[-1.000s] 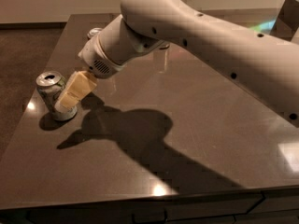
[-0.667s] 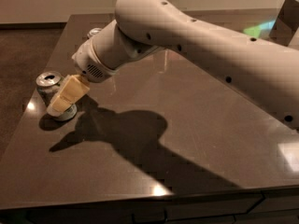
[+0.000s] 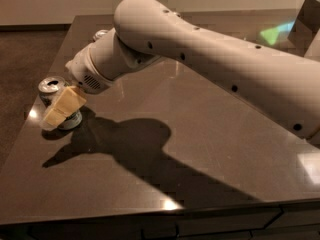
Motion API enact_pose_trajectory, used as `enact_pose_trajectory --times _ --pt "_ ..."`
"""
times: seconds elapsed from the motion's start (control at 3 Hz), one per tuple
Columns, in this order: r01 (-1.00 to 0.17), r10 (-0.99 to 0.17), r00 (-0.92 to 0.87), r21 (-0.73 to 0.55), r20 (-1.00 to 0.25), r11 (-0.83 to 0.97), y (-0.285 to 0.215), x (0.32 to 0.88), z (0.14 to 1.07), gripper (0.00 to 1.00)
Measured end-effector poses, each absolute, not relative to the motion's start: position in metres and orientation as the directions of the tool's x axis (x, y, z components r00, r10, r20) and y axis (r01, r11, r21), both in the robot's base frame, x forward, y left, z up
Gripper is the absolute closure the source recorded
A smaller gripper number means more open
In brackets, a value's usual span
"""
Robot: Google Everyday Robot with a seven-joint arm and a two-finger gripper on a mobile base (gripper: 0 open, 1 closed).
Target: Knock 7up can over
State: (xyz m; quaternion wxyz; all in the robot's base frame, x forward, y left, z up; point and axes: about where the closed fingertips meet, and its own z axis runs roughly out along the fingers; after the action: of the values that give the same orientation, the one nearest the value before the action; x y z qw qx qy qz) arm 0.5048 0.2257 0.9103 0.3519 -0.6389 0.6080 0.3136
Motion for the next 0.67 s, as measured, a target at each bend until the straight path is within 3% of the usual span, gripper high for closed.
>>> enact_pose_trajectory --times 0.33,0.67 --pt "-0.998 -0.546 0.059 -0.052 -0.836 -0.029 0.2288 0.5047 0.9075 0.2" --pt "-0.999 -0.531 0.051 -0.034 -0.846 -0.042 0.2283 0.5046 0.9083 0.49"
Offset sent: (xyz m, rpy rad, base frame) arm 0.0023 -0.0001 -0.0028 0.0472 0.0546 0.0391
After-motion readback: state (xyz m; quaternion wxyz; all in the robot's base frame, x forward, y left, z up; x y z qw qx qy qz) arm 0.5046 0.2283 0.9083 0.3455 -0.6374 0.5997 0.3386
